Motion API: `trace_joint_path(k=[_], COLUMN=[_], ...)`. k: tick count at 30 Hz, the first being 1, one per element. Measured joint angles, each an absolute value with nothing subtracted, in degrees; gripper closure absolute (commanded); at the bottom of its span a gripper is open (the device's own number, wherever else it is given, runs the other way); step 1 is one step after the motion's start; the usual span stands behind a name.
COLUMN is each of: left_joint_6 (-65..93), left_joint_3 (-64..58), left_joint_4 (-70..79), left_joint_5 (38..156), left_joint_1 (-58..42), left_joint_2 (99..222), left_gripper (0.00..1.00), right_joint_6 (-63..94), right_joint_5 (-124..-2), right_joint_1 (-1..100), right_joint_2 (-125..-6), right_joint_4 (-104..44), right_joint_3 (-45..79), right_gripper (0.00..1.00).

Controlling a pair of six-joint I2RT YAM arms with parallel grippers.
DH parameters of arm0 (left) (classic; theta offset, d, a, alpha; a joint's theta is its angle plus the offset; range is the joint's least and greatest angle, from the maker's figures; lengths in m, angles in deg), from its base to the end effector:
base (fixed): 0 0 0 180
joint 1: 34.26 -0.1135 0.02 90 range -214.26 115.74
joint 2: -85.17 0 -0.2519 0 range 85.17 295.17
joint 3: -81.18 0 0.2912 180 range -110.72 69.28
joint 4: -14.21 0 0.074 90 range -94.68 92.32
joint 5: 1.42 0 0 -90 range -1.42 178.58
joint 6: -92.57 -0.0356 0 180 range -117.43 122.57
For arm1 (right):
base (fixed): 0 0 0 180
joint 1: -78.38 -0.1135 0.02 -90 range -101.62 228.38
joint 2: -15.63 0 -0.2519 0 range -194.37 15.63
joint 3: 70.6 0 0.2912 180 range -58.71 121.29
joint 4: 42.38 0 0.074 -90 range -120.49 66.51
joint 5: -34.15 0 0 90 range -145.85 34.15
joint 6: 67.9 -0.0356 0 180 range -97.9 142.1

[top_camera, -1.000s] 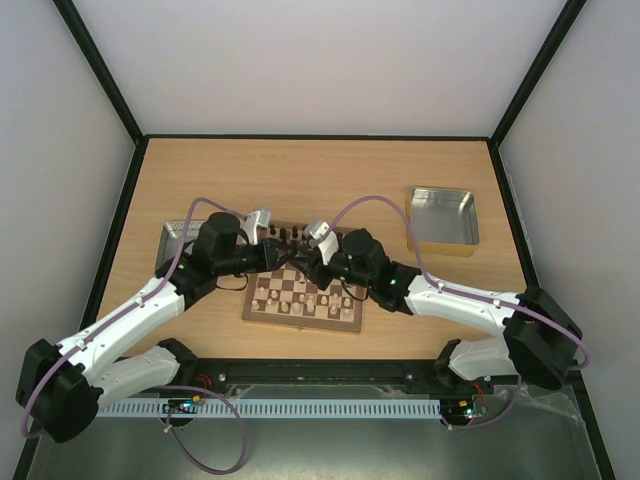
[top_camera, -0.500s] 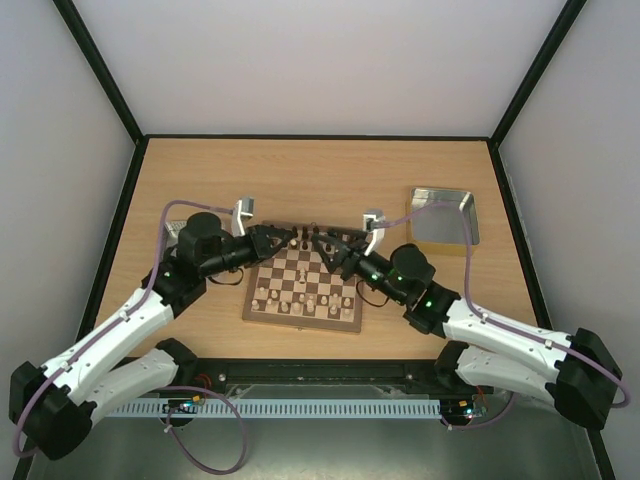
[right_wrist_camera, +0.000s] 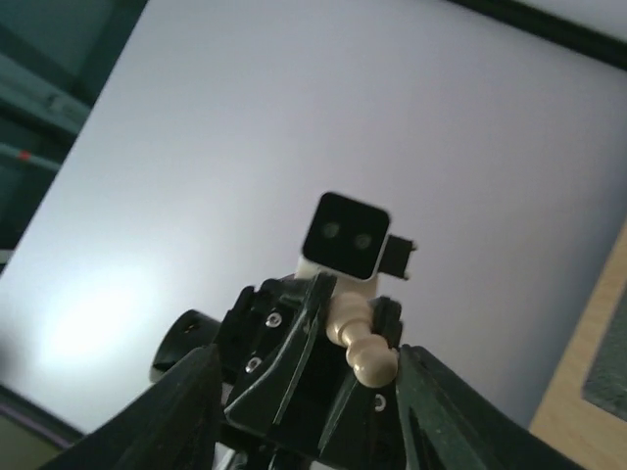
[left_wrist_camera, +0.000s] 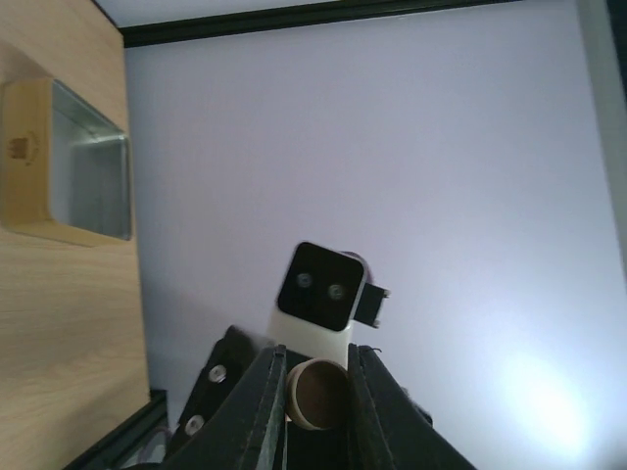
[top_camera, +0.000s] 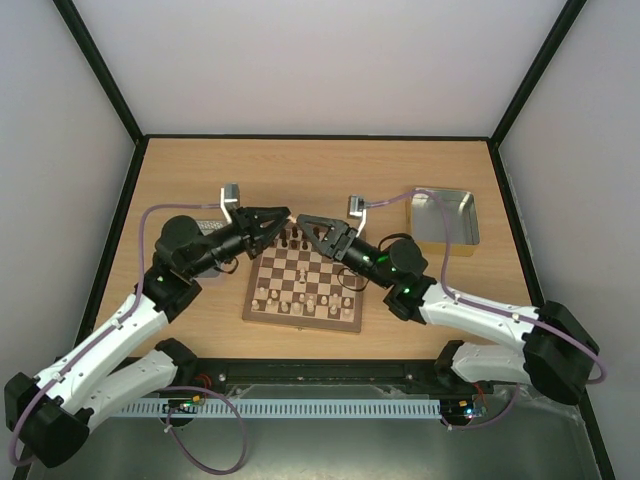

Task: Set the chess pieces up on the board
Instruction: Place the chess piece on the chessboard.

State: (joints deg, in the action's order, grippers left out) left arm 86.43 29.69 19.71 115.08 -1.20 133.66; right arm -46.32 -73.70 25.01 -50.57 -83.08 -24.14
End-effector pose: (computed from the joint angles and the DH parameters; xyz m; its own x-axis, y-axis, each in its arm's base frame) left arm 0.1996 -0.1489 0.3330 -0.8399 -0.5150 -0.1714 0.2149 -0.0257 -0.9763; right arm 0.1662 0.2418 0.2842 -0.7906 0.4201 -0.4454 -0.5422 -0.1426 0.8280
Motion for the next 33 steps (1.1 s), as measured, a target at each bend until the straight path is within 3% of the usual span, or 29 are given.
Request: trace_joint_path(k=[6, 10, 15, 24, 29, 33], left_joint_6=[90.6, 91.8, 92.3, 92.4, 91.9, 91.7], left_joint_3=[29.7, 29.6, 29.6, 29.6, 29.6, 29.6], left_joint_4=[25.1, 27.0, 27.4, 27.5, 27.3, 27.2], left_joint_5=[115.0, 115.0, 115.1, 114.6, 114.6, 114.6], left_joint_1=[-1.2, -1.2, -1.2, -1.6, -1.5, -1.5], left_joint_2=[134.2, 134.3, 134.6, 134.6, 134.5, 134.4], left_gripper=[0.87, 0.87, 0.86, 0.86, 0.86, 0.86], right_joint_6=[-52.9, -54.4, -55.0, -54.2, -53.5, -52.8], right_joint_5=[-78.2, -78.4, -78.4, -77.0, -72.8, -71.5], right_joint_1=[25.1, 25.1, 25.1, 25.1, 25.1, 25.1], right_joint_2=[-54.3, -54.3, -54.3, -53.3, -51.3, -50.6], right_joint_4=[-91.5, -93.2, -93.6, -86.8, -80.5, -79.1], right_joint_3=[-23.6, -23.6, -23.3, -20.8, -20.9, -20.9], right_gripper=[0.66, 0.68, 0.6, 0.6, 0.52, 0.52])
